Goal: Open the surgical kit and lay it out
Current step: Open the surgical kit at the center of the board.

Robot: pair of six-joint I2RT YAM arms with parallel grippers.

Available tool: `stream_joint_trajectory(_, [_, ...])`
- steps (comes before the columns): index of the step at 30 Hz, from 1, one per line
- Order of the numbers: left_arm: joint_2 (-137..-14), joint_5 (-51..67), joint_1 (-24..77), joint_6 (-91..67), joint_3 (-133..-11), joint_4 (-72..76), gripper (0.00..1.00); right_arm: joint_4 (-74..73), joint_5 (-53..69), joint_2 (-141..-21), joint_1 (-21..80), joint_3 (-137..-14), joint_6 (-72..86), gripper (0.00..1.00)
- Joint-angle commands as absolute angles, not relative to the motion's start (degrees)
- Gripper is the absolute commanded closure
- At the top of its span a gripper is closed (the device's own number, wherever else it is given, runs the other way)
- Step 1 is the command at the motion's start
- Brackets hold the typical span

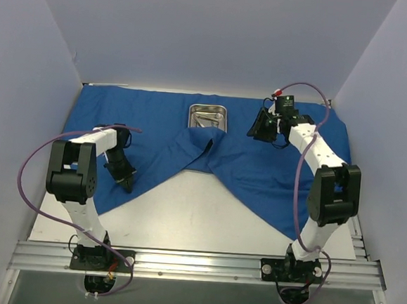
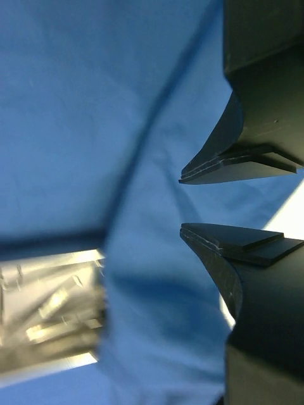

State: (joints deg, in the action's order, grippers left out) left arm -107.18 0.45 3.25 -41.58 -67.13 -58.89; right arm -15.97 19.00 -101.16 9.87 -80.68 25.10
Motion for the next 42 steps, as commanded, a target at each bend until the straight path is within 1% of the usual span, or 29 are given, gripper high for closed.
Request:
stream_joint_trajectory(1, [-106.88, -7.21, 3.43, -39.91, -65.3, -64.69, 0.98, -12.58, 16.61, -108.25, 8.26, -83.57, 27.33, 0.68])
stream_joint_trajectory(3, [-106.61, -7.21, 3.43, -39.2, -65.04, -65.47, 0.98, -11.26, 16.96, -112.04, 8.0, -86.56, 27.07, 0.7])
stream_joint_trajectory(4, [-106.44, -7.56, 3.51, -38.85, -64.43, -65.74, 0.98, -10.99, 16.96, -115.8, 7.82, -87.7, 27.07, 0.71])
stream_joint_trajectory(5, [-106.17, -7.65, 3.43, -38.5, -64.08, -66.0, 0.98, -10.81, 17.22, -117.49, 7.65, -88.85, 27.16, 0.75])
stream_joint_trajectory(7, [-106.17, -8.52, 3.52, -38.06, -63.64, -67.14, 0.98, -10.03, 17.84, -121.27, 6.95, -91.49, 27.86, 0.78])
stream_joint_trajectory(8, [-105.74, -9.48, 3.34, -37.97, -63.55, -67.84, 0.98, -9.93, 17.67, -122.07, 6.86, -91.93, 28.12, 0.84])
stream_joint_trajectory(11, [-103.72, -11.15, 2.99, -38.05, -62.15, -69.52, 0.98, -10.63, 16.35, -124.18, 6.5, -92.99, 28.13, 0.91])
stream_joint_trajectory(16, [-100.73, -11.69, 0.71, -38.76, -62.66, -72.59, 0.98, -13.7, 14.07, -126.3, 6.07, -92.82, 28.56, 0.93])
stream_joint_trajectory(18, [-97.31, -11.7, 0.35, -36.32, -65.2, -72.69, 0.98, -14.24, 13.62, -127.0, 5.89, -92.64, 28.3, 0.93])
stream_joint_trajectory(20, [-92.75, -8.63, 0.35, -30.88, -68.45, -71.37, 0.98, -14.76, 13.54, -127.44, 5.89, -92.64, 27.43, 0.93])
stream_joint_trajectory(21, [-91.42, -4.18, 1.22, -29.37, -71.77, -68.84, 0.98, -15.11, 13.45, -127.7, 5.89, -92.64, 27.16, 0.93])
stream_joint_trajectory(23, [-88.17, -0.11, 2.8, -26.3, -74.52, -64.1, 0.98, -15.56, 13.27, -127.79, 5.8, -92.64, 26.63, 0.94])
stream_joint_trajectory(24, [-87.81, 2.61, 3.6, -25.93, -75.4, -61.55, 0.95, -15.56, 13.1, -127.88, 5.71, -92.55, 26.54, 0.94])
stream_joint_trajectory(25, [-88.15, 7.51, 4.13, -25.84, -76.54, -57.35, 0.93, -15.64, 12.92, -127.79, 5.71, -92.46, 26.46, 0.94])
stream_joint_trajectory(26, [-90.5, 9.3, 4.3, -26.27, -77.07, -56.35, 0.94, -15.73, 12.92, -127.71, 5.71, -92.37, 26.37, 0.94])
stream_joint_trajectory(27, [-92.18, 10.88, 4.57, -27.15, -77.6, -55.64, 0.97, -15.82, 13.01, -127.79, 5.45, -92.63, 26.02, 0.94])
stream_joint_trajectory(28, [-94.2, 13.16, 4.92, -27.51, -78.48, -55.03, 0.98, -16.17, 12.92, -127.97, 5.45, -92.81, 25.84, 0.94])
stream_joint_trajectory(29, [-97.52, 13.27, 5.88, -28.29, -78.49, -54.93, 0.98, -16.35, 13.01, -128.06, 5.45, -93.07, 25.67, 0.94])
stream_joint_trajectory(31, [-99.66, 13.36, 6.68, -29.17, -77.35, -52.93, 0.98, -16.35, 13.09, -128.14, 5.01, -93.34, 25.58, 0.94])
stream_joint_trajectory(38, [-105.46, 10.46, 7.73, -33.22, -69.97, -46.15, 0.98, -14.15, 13.53, -128.06, 4.75, -91.58, 25.4, 0.97])
stream_joint_trajectory(42, [-107.93, 2.93, 9.22, -37.26, -68.21, -50.16, 0.98, -14.06, 13.45, -128.5, 4.4, -91.41, 25.14, 0.98])
